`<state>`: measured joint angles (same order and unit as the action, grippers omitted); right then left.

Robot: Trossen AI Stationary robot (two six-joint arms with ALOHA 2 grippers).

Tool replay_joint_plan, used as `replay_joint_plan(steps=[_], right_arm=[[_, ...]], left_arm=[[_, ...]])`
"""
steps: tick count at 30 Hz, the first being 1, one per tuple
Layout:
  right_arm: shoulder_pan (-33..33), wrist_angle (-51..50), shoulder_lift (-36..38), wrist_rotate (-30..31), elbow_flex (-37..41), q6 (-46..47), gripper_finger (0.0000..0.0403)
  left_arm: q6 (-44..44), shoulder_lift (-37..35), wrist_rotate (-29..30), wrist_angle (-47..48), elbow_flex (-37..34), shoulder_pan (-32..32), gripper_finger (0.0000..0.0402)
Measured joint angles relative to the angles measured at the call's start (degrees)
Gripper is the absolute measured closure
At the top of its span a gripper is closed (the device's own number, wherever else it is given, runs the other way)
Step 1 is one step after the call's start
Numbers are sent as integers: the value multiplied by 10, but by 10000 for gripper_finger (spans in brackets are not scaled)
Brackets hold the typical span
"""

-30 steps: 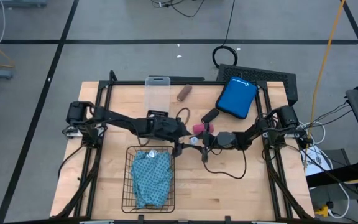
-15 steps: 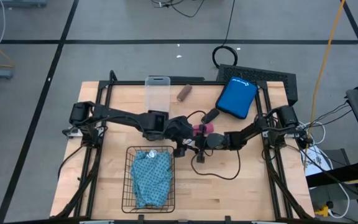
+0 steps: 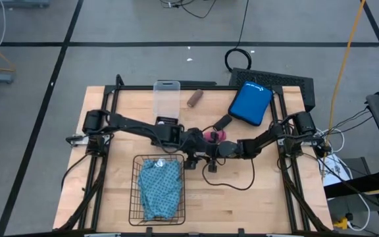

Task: Pick & place medical supplies in basket/bin
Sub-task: Put the white pill bottle into the black bin

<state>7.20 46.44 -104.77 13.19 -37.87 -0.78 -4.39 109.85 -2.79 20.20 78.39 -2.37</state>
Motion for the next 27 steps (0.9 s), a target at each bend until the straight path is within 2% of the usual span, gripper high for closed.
replay_joint_plan(steps=[13, 23, 27], right_arm=[[0, -9, 0, 0, 0, 1, 247], [0, -9, 0, 0, 0, 1, 244], [0, -9, 0, 0, 0, 1, 247]], left_arm=[[-3, -11, 12, 10, 0, 9, 126], [0, -11, 8, 7, 0, 8, 219], [1, -11, 8, 6, 0, 8, 244]])
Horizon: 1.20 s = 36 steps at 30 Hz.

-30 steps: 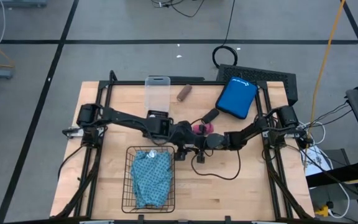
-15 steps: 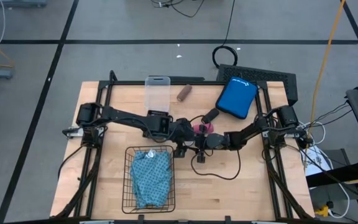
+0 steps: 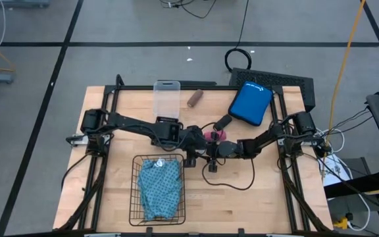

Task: Pick & place medical supplies in basket/bin
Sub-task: Put the white pill bottle into the black bin

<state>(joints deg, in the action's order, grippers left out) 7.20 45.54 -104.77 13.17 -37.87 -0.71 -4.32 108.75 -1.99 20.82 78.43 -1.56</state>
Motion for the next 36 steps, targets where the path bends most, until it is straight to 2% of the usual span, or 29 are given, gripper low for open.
replay_joint_plan(steps=[4, 11, 15, 30, 36], right_arm=[[0, 0, 0, 0, 0, 0, 251], [0, 0, 0, 0, 0, 0, 244], [0, 0, 0, 0, 0, 0, 251], [0, 0, 0, 0, 0, 0, 251], [0, -11, 0, -1, 0, 4, 242]], left_arm=[[3, 0, 0, 0, 0, 0, 245], [3, 0, 0, 0, 0, 0, 197], [3, 0, 0, 0, 0, 0, 183], [6, 7, 5, -3, 0, 0, 210], [5, 26, 11, 0, -2, 0, 207]])
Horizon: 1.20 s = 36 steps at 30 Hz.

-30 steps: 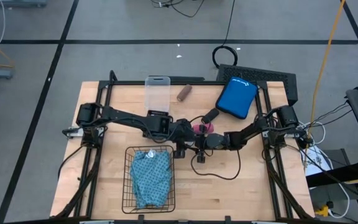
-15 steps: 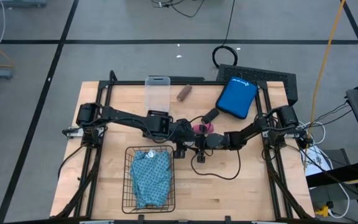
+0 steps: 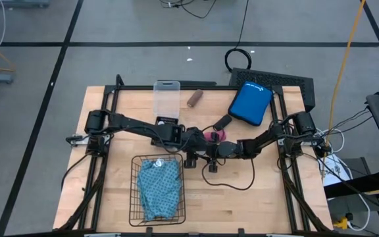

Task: Pick & place medical supplies in basket/bin
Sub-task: Put the white pill bottle into the black bin

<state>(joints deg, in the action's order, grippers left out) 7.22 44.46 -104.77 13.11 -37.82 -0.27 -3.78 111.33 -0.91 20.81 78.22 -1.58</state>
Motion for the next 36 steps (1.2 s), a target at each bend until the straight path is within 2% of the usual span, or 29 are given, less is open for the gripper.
replay_joint_plan(steps=[23, 32, 36], right_arm=[[0, 3, 0, 1, 0, -4, 252], [0, 2, 0, 0, 0, -3, 244], [0, 2, 0, 1, 0, -3, 251]], left_arm=[[-6, -13, 0, -12, 2, 0, 216], [-7, -13, 0, -14, 2, 0, 256], [-14, -14, 3, -14, 2, 0, 249]])
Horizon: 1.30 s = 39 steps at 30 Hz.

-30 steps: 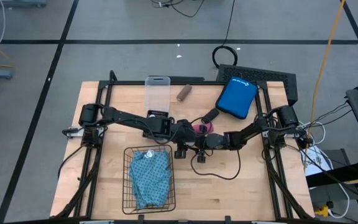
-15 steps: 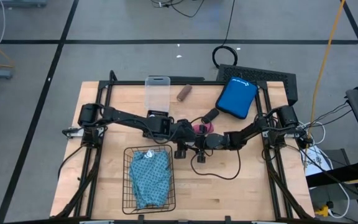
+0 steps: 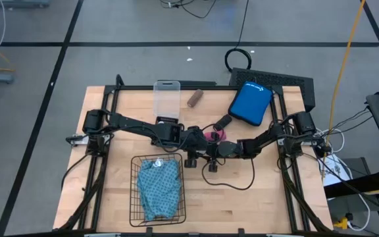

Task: Pick & place medical supplies in basket/bin
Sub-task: Put the white pill bottle into the black bin

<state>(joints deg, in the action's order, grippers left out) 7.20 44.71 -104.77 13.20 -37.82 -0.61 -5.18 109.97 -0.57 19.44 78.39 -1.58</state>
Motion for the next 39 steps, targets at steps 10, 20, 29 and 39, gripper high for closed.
replay_joint_plan(steps=[10, 20, 29, 39], right_arm=[[0, 11, 0, 4, 0, 11, 220], [0, 2, 0, -2, 0, 30, 217], [0, -19, 0, -1, 0, 40, 221], [0, -14, 0, 0, 0, 40, 222]], left_arm=[[-18, -22, 34, 15, 0, -4, 261], [-26, -119, 58, 96, 0, 0, 261], [-7, -238, 58, 122, -71, 40, 261], [67, -318, 46, -9, -252, 130, 261]])
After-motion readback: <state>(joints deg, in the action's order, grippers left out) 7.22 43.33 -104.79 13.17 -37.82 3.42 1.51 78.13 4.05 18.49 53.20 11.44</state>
